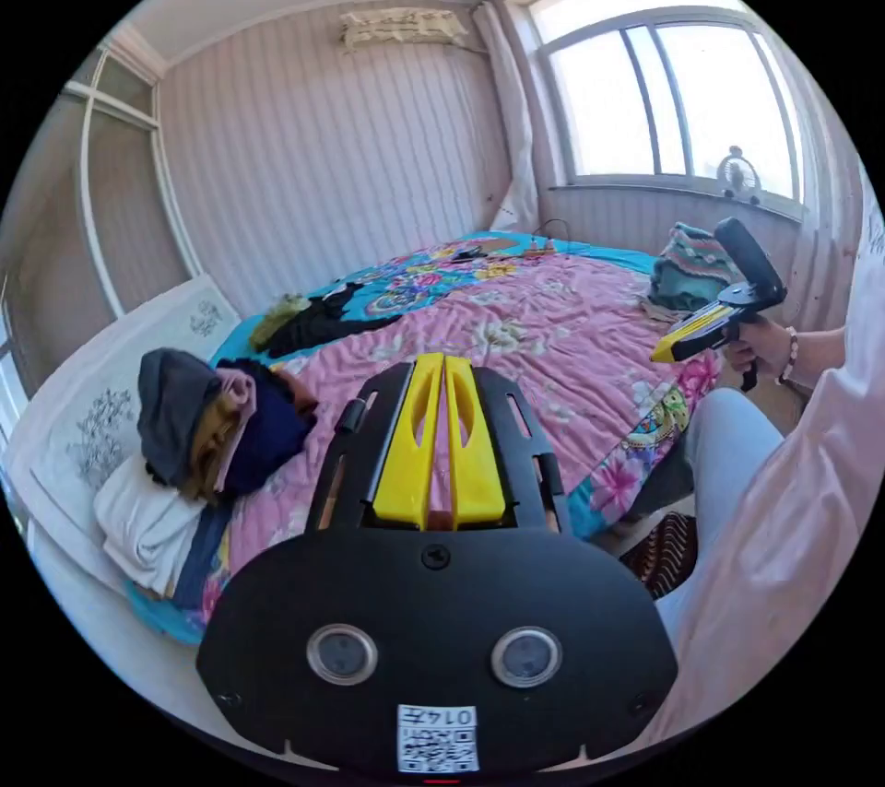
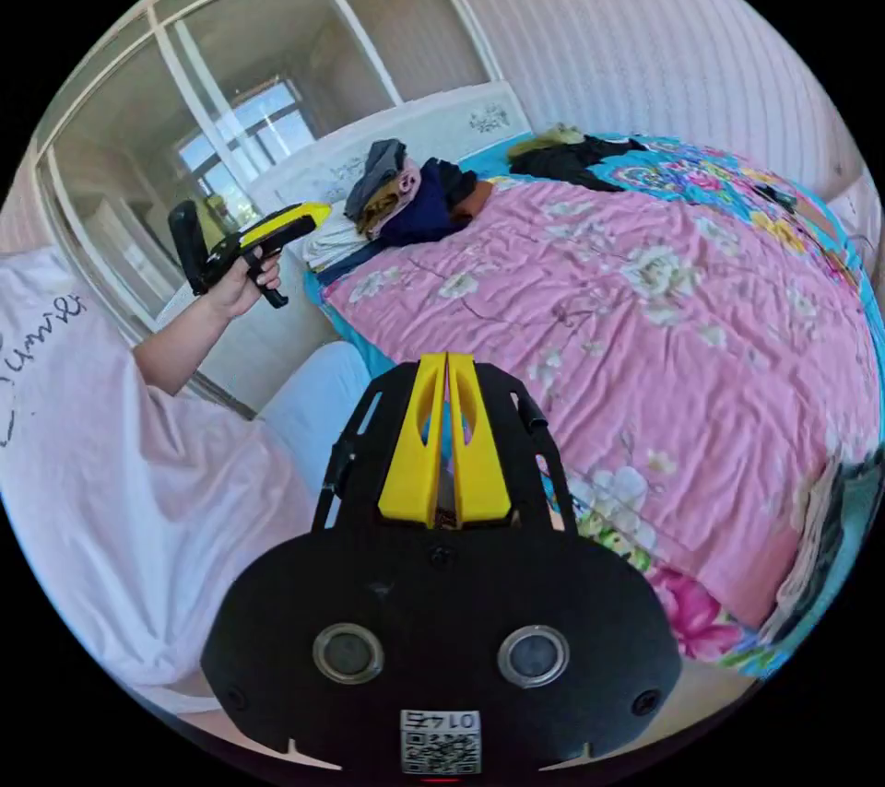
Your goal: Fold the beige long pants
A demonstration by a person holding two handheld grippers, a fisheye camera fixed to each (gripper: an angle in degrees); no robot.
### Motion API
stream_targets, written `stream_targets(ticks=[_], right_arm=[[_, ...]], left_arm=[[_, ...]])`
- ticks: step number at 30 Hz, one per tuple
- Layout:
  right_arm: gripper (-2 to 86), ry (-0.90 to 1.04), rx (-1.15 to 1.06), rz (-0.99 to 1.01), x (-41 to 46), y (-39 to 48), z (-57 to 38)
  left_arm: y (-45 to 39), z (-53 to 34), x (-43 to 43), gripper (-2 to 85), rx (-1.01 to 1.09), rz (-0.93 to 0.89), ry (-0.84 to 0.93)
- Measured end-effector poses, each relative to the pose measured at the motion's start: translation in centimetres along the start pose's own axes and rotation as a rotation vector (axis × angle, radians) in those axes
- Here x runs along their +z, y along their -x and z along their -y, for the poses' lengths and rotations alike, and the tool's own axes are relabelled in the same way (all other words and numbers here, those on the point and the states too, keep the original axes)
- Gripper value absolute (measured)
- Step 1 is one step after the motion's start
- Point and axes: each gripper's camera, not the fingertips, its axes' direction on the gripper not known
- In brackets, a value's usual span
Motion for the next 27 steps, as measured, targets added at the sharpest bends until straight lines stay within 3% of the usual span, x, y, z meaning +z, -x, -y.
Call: stream_targets(ticks=[3, 7, 11, 18, 21, 25, 27], right_arm=[[-0.4, 0.096, -0.18, -0.025, 6.6, 4.9, 6.0], [1.4, 0.129, -0.275, 0.02, 13.4, 9.1, 12.3], [9.7, 0.13, -0.366, 0.08, 21.1, 13.5, 18.7], [9.9, 0.166, -0.639, 0.086, 35.8, 23.1, 27.1], [10.2, 0.185, -0.656, 0.086, 41.7, 26.3, 29.7], [1.8, 0.256, -0.632, 0.167, 48.3, 28.8, 31.8], [4.0, 0.295, -0.588, 0.217, 52.4, 29.7, 32.6]], left_arm=[[6.2, -3.5, -3.5, 3.8, -0.152, 0.097, 0.002], [13.7, -7.1, -6.3, 7.9, -0.301, 0.095, 0.033], [21.6, -10.6, -8.9, 11.1, -0.375, 0.195, 0.109], [32.3, -14.4, -13.3, 4.7, -0.453, 0.262, 0.122], [36.1, -15.9, -14.8, 2.5, -0.508, 0.277, 0.098], [40.2, -17.5, -16.1, -0.4, -0.563, 0.244, 0.092], [42.8, -18.3, -16.9, -0.7, -0.578, 0.244, 0.087]])
